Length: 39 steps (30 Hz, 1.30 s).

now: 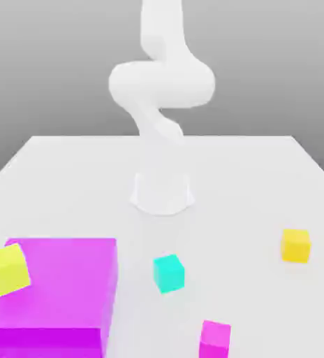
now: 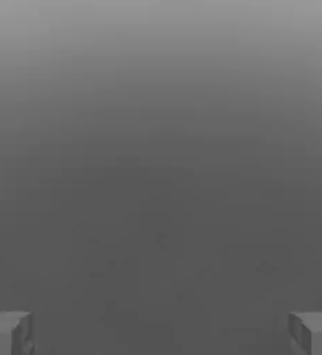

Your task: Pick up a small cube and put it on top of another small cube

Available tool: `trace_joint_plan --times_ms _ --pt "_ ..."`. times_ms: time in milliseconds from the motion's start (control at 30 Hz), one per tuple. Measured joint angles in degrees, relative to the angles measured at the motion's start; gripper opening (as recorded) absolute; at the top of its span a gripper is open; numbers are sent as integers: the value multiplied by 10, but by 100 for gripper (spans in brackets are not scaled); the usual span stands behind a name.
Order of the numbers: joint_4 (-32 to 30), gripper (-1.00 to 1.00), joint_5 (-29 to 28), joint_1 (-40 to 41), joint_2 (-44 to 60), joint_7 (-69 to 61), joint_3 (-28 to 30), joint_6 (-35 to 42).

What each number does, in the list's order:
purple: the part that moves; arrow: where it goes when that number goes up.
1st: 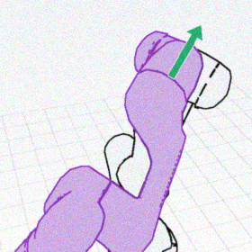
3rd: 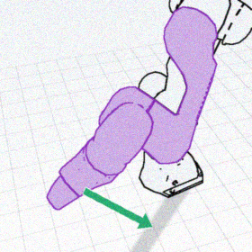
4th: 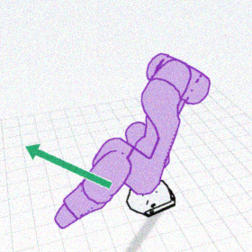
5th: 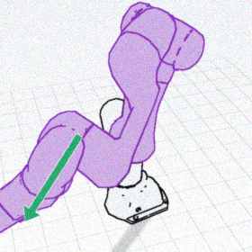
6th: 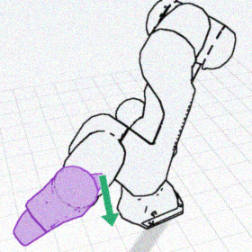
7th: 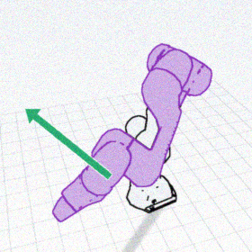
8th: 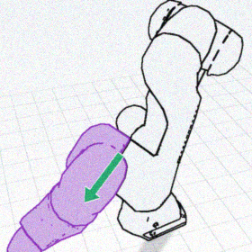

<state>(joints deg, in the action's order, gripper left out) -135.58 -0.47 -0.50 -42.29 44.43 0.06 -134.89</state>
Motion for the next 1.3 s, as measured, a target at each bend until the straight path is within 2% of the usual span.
trace_joint_plan --times_ms 400,567,633,833,867,1100,1300 --pt "-218 0 -18 -29 210 -91 19 -179" --pt "-319 0 -13 -45 329 -146 32 -276" --pt "-334 0 -6 -48 404 -164 30 -333" --pt "-321 0 8 -27 539 -178 5 -444" --pt "-318 -100 8 -24 553 -178 3 -456" --pt "-318 -100 5 -23 554 -176 2 -456" --pt "-337 -100 -5 -30 443 -168 11 -364"
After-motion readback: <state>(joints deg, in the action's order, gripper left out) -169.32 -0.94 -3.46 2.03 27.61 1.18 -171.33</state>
